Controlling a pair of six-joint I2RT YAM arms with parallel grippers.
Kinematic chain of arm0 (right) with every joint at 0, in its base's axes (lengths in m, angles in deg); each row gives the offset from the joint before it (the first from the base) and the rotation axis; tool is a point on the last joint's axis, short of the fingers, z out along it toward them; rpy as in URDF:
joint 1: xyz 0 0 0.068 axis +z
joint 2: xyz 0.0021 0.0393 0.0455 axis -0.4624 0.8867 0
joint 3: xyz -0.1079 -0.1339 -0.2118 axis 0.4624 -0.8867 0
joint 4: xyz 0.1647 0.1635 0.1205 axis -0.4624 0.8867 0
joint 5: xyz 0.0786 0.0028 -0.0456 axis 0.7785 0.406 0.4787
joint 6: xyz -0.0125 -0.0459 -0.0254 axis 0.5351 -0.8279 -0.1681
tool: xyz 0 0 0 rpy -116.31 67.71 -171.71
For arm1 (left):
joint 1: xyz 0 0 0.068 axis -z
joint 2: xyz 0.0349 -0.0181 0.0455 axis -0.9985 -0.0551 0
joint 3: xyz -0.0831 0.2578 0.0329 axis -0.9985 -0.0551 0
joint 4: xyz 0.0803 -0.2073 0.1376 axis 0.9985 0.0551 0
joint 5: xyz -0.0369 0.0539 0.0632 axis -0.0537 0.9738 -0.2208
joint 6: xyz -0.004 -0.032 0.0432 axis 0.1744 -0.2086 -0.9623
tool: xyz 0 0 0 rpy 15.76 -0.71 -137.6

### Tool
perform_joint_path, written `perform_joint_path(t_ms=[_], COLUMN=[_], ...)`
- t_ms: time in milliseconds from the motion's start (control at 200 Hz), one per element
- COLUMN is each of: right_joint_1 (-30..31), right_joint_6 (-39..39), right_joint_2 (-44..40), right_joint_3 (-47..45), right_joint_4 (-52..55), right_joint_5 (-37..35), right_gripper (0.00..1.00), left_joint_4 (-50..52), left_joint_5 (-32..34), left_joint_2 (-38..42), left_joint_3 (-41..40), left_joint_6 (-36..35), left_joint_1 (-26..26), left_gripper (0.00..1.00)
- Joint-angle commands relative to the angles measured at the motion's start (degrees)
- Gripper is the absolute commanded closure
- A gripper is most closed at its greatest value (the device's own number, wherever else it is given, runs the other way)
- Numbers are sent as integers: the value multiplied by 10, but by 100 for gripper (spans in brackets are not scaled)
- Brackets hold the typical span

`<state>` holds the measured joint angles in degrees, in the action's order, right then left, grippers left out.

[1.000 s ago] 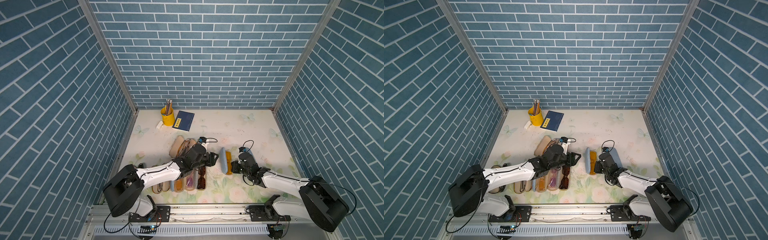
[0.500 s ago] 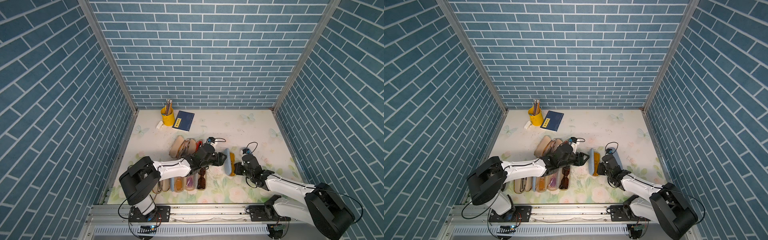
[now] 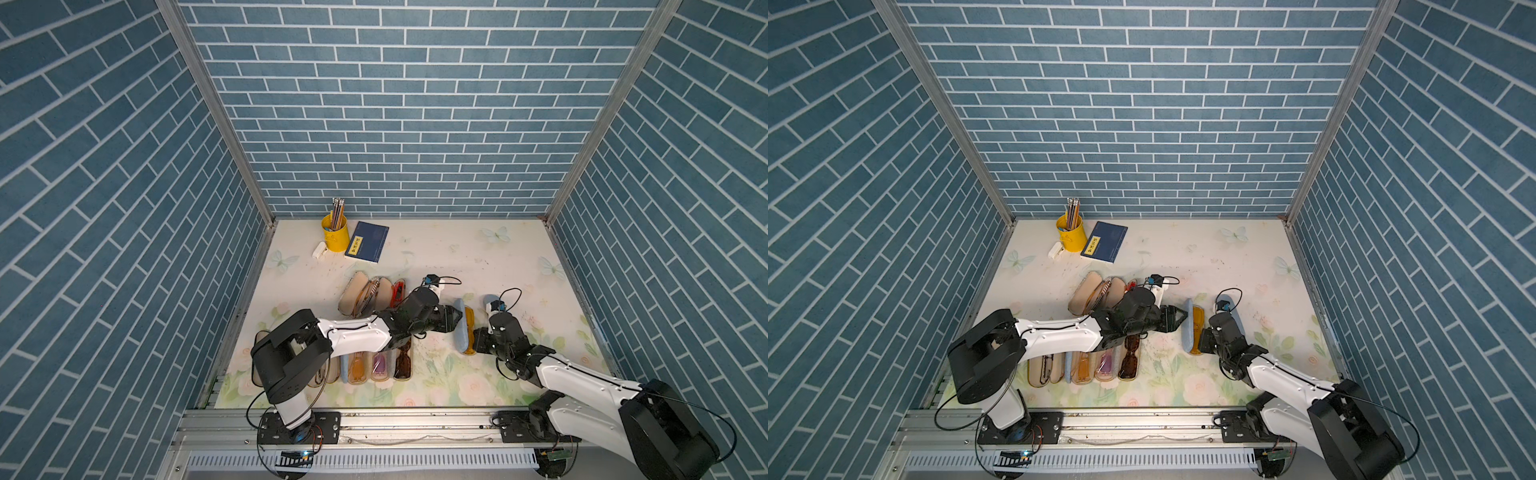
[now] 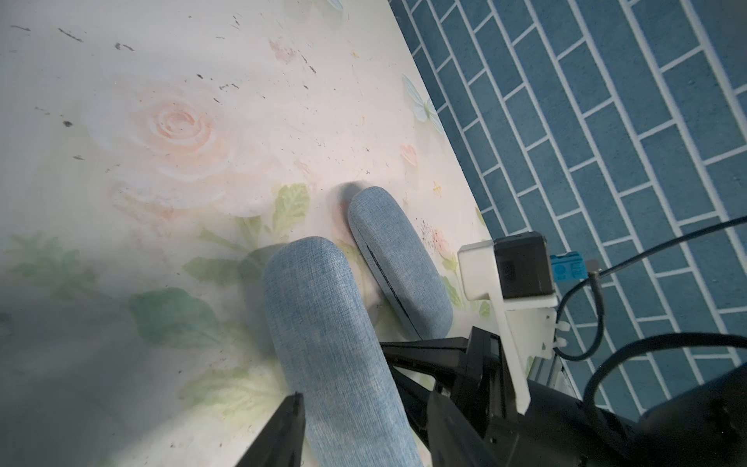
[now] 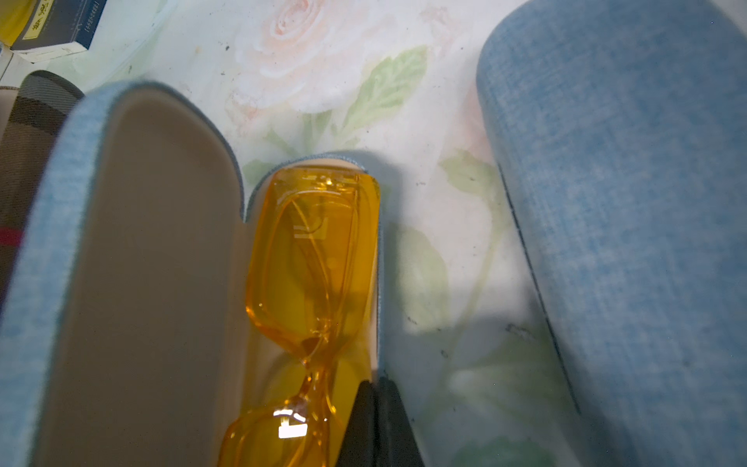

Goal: Close the glasses case
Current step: Move the glasses case to the center of the board.

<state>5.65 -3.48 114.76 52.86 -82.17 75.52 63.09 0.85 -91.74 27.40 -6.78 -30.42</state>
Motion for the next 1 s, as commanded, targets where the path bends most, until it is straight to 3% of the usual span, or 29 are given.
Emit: perform_joint_path(t_ms=[0,450,990], right_joint_1=[-4,-8,-9], right_joint_6=[8,7,3], right_joint_2=[-8,-10,-21], right_joint_3=[-11,-21,-28], right_joint_4=[31,7,-5], right_joint_5=[-13,-1,7], right_gripper=[95,95,95], left_joint_4=[-4,36,143], left_joint_5=[-7,-13,28], left_joint_2=[-15,-46,-74], left_joint_3=[18,53,116], left_joint_6=[-2,-13,-53], left_joint_1=[7,15,27], left_gripper=[48,53,51])
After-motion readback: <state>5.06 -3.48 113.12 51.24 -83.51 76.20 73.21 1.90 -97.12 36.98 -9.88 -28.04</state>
